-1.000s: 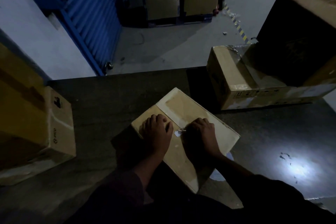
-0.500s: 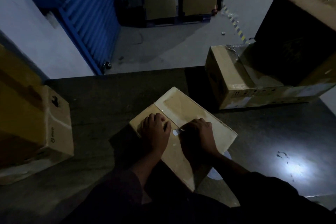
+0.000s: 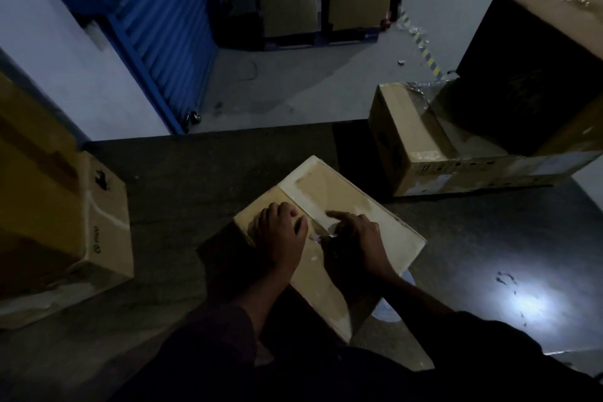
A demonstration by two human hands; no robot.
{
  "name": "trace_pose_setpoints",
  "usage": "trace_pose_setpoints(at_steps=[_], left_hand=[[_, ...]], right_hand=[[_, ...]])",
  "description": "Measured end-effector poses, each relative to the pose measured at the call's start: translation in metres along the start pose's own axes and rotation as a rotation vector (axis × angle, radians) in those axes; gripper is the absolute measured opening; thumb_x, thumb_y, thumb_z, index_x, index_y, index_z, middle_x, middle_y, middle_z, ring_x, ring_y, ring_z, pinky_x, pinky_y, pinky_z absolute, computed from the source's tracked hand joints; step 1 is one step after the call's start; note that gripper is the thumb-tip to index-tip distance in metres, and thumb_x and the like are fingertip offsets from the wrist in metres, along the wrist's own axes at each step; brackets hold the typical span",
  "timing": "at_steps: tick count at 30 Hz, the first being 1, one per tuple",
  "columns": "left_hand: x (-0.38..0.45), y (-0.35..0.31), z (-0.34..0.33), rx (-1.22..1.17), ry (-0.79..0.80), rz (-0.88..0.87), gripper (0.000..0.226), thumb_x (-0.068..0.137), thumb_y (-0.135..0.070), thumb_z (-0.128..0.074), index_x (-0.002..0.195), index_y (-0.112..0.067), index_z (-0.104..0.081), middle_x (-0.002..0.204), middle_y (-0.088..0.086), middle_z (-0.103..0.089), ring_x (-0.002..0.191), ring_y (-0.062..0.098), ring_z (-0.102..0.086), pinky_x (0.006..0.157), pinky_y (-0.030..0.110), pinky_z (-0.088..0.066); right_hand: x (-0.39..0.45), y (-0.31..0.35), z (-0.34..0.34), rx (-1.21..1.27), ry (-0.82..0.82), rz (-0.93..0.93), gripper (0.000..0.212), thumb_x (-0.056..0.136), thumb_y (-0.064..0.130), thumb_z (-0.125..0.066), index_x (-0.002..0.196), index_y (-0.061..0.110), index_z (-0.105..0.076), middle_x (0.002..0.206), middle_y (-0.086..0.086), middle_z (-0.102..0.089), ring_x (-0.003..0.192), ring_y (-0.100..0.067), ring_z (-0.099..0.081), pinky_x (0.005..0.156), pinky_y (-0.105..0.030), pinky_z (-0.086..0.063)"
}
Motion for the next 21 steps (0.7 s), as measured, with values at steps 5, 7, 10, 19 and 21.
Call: trace_pose_setpoints(at_steps=[5,7,10,19,21], left_hand=[[0.001,0.000,0.000,-0.010,0.029,0.020,0.018,0.085,-0.041,-0.064,0.091,-0.026,-0.057,0.095,-0.002,-0.057,0.092,0.021,-0.054,0.085,0.042,-0.043],[0.002,-0.001,0.001,-0.006,0.034,0.020,0.018,0.086,-0.041,-0.064,0.091,-0.024,-0.059,0.095,0.000,-0.058,0.091,0.022,-0.055,0.084,0.041,-0.042],[0.002,-0.002,0.001,-0.002,0.058,0.023,0.018,0.086,-0.039,-0.065,0.091,-0.023,-0.060,0.096,0.001,-0.059,0.093,0.023,-0.056,0.086,0.041,-0.040],[0.000,-0.023,0.006,-0.285,0.159,-0.004,0.013,0.088,-0.027,-0.069,0.097,-0.020,-0.061,0.100,0.000,-0.058,0.098,0.023,-0.056,0.085,0.037,-0.043],[-0.004,-0.043,0.002,-0.383,0.189,-0.066,0.013,0.087,-0.027,-0.068,0.096,-0.024,-0.060,0.095,-0.006,-0.056,0.093,0.019,-0.056,0.081,0.041,-0.049]], right_hand=[[0.000,0.004,0.005,-0.005,0.017,0.062,0.013,0.080,0.033,-0.070,0.081,0.041,-0.060,0.082,0.022,-0.054,0.080,-0.008,-0.047,0.075,-0.040,-0.045],[-0.002,0.003,0.009,0.095,-0.003,0.059,0.003,0.081,0.033,-0.066,0.081,0.035,-0.064,0.083,0.016,-0.061,0.081,-0.013,-0.053,0.071,-0.038,-0.044],[-0.009,-0.001,0.016,0.276,-0.096,-0.020,0.014,0.081,0.045,-0.066,0.081,0.031,-0.065,0.083,0.009,-0.068,0.083,-0.016,-0.062,0.072,-0.039,-0.050],[-0.036,-0.004,0.044,0.697,-0.321,-0.299,0.013,0.086,0.029,-0.073,0.091,0.017,-0.071,0.091,0.001,-0.074,0.088,-0.016,-0.070,0.082,-0.041,-0.056],[-0.050,-0.008,0.050,0.722,-0.364,-0.362,0.019,0.086,0.033,-0.073,0.098,0.019,-0.071,0.092,0.001,-0.074,0.089,-0.015,-0.070,0.083,-0.041,-0.057]])
Point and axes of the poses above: each hand's wrist, its own x-axis towards the middle knuckle, its own z-axis out of the back of the hand, y = z × x, the point moved 4 cm from there along x, towards the middle knuckle
